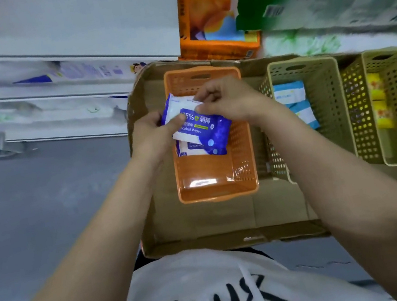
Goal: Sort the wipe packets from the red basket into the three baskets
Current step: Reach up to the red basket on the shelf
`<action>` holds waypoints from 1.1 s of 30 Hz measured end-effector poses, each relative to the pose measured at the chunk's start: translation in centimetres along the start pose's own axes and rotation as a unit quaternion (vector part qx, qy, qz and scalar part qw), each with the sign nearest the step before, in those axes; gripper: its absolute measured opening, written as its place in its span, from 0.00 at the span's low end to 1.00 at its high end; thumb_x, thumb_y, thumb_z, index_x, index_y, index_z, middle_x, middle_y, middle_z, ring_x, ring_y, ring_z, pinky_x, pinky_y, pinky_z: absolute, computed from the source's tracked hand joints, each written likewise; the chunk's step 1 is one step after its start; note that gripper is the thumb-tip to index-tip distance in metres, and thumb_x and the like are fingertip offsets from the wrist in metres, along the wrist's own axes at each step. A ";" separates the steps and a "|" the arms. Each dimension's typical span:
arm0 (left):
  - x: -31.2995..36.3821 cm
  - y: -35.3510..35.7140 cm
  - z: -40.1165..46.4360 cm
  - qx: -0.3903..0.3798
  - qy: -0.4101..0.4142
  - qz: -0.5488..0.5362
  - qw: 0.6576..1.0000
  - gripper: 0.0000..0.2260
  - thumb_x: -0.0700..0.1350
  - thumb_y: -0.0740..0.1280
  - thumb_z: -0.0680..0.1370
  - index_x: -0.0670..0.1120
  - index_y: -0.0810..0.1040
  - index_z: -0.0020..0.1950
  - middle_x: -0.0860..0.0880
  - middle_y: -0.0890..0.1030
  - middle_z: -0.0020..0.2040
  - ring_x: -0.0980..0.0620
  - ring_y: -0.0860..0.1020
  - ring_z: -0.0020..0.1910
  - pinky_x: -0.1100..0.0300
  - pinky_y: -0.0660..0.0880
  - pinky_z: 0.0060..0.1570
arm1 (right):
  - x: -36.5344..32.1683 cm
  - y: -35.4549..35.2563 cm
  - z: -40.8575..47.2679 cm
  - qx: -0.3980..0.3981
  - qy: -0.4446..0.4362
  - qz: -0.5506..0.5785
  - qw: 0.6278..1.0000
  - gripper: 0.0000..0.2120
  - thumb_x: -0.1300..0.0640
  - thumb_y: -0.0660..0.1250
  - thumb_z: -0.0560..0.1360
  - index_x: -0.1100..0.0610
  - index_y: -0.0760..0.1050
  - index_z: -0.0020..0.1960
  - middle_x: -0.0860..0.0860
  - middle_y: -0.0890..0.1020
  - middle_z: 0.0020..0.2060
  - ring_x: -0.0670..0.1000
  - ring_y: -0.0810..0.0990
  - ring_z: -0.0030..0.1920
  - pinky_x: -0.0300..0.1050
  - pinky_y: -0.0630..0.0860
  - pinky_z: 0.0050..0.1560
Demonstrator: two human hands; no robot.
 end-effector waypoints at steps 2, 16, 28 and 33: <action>-0.3 -0.1 0.3 0.053 0.035 0.052 0.997 0.15 0.49 0.74 0.75 0.49 0.77 0.60 0.53 0.83 0.51 0.58 0.83 0.46 0.59 0.80 0.45 | 1.2 -0.9 -0.2 0.073 0.015 -0.058 0.995 0.07 0.56 0.74 0.74 0.52 0.82 0.51 0.47 0.82 0.42 0.45 0.79 0.42 0.42 0.76 0.45; -4.4 -0.7 1.0 -0.062 -0.044 0.006 0.997 0.22 0.47 0.72 0.76 0.51 0.74 0.70 0.47 0.83 0.52 0.52 0.84 0.51 0.55 0.81 0.46 | 9.6 9.6 0.0 -0.096 0.094 -0.246 0.960 0.12 0.54 0.70 0.77 0.52 0.79 0.60 0.50 0.81 0.59 0.52 0.79 0.58 0.49 0.79 0.58; -4.5 -0.3 0.9 -0.048 -0.041 0.015 0.998 0.22 0.48 0.71 0.77 0.52 0.73 0.71 0.48 0.83 0.52 0.52 0.84 0.51 0.53 0.81 0.49 | 9.5 10.3 -0.8 0.014 0.022 -0.317 0.948 0.15 0.54 0.72 0.74 0.55 0.77 0.60 0.54 0.79 0.58 0.55 0.75 0.60 0.48 0.75 0.57; -4.6 -0.1 0.8 -0.029 -0.040 0.018 0.999 0.22 0.48 0.71 0.78 0.53 0.73 0.71 0.50 0.83 0.51 0.54 0.84 0.48 0.61 0.79 0.39 | 9.7 10.1 -0.8 0.036 0.027 -0.333 0.942 0.19 0.51 0.73 0.73 0.55 0.74 0.60 0.54 0.76 0.59 0.55 0.72 0.62 0.48 0.72 0.60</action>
Point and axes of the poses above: each hand's wrist, its own z-axis towards the middle knuckle, its own y-axis out of the palm, x = y × z, the point moved 4 cm from there along z, towards the middle knuckle
